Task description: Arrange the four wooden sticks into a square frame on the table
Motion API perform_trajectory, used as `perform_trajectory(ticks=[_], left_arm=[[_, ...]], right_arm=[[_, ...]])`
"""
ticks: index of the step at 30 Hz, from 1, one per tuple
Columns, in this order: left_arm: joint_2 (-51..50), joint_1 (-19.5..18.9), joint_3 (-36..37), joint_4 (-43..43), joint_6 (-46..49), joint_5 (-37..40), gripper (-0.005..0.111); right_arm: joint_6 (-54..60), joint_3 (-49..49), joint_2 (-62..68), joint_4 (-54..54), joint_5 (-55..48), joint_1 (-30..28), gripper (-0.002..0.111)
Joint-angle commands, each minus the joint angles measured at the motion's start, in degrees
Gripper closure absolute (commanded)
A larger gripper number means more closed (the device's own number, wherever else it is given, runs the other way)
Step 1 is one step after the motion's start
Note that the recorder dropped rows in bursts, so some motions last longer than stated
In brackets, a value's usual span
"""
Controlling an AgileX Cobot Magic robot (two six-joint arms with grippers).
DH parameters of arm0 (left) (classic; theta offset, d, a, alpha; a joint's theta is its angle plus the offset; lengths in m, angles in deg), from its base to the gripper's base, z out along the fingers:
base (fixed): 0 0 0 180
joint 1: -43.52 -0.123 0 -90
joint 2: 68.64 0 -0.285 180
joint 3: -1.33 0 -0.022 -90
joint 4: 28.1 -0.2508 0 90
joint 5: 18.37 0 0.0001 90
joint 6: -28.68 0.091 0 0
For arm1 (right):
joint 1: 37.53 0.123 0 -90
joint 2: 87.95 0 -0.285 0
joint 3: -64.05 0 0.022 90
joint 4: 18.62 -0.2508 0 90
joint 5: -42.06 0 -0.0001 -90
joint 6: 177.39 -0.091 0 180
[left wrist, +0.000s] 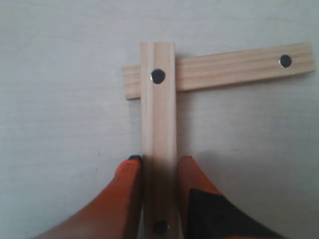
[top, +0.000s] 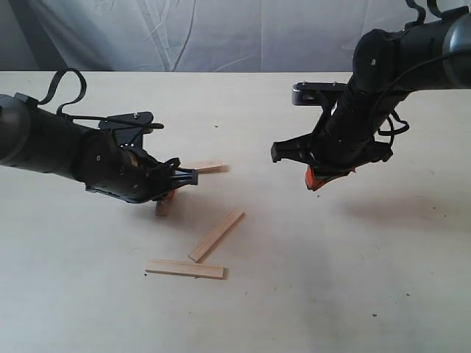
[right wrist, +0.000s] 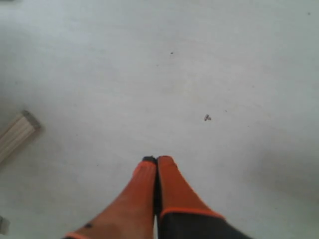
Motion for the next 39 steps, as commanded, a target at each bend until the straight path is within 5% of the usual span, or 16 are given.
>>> perform_trajectory(ticks=[1,5,13,23,34,39], left_arm=[[-0.4,0.2,-0.1,0.1,-0.2,-0.1,0.07],[0.8,0.1,-0.1,0.1,-0.2,0.2,0.058],[8.4,-2.4,-0.1,-6.0,0.0,8.7,0.057],[17.8,-14.6,1.0,-12.6,0.0,23.9,0.069],[23.8,-15.2,4.9,-10.2,0.2,24.1,0.075],[25.5,-15.2,4.9,-9.4,0.9,24.6,0.075]], right_arm=[[0.2,0.1,-0.5,-2.0,0.2,1.1,0.109],[0.2,0.1,-0.5,-3.2,-0.2,2.0,0.105],[0.1,0.1,-0.7,-10.5,0.2,4.5,0.068],[-11.9,-0.2,0.3,-13.4,9.3,15.7,0.068],[-33.3,-0.3,5.2,-5.7,16.4,23.1,0.068],[-37.3,-6.8,7.3,-1.4,8.6,23.9,0.068]])
